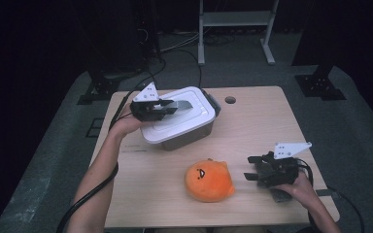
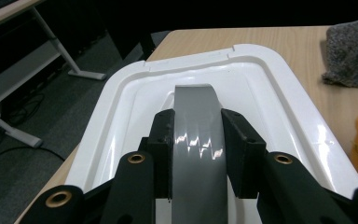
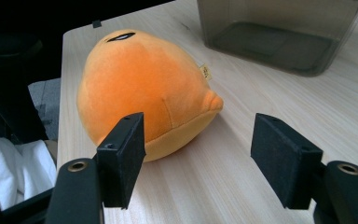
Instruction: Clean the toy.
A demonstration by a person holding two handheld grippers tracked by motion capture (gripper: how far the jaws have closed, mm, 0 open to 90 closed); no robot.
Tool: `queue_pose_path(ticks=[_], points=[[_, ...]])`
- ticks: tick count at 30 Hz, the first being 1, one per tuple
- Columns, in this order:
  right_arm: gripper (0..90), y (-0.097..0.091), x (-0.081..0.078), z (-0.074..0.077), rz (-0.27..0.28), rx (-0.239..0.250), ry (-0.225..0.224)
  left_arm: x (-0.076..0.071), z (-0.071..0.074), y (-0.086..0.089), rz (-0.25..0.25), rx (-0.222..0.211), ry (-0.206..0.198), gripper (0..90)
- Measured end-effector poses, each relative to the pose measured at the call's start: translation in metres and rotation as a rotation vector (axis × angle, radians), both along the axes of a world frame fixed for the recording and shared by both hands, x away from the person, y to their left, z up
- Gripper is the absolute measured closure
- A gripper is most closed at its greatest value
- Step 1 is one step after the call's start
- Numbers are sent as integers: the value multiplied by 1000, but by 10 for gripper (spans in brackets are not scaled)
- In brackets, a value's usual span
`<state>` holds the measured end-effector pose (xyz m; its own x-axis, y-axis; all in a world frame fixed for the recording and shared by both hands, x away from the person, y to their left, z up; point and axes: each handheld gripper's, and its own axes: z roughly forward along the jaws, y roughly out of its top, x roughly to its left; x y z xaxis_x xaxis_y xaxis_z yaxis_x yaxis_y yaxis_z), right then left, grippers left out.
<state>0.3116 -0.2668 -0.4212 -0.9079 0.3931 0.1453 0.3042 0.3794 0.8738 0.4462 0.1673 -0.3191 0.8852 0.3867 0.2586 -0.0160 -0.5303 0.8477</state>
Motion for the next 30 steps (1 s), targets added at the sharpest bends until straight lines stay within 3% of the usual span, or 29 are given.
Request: queue_pose_path(ticks=[19, 30], points=[[329, 1, 1, 2, -2, -4, -10, -69, 2, 50, 23, -4, -27, 662], [324, 4, -2, 3, -5, -12, -14, -106, -8, 92, 84, -15, -34, 662]])
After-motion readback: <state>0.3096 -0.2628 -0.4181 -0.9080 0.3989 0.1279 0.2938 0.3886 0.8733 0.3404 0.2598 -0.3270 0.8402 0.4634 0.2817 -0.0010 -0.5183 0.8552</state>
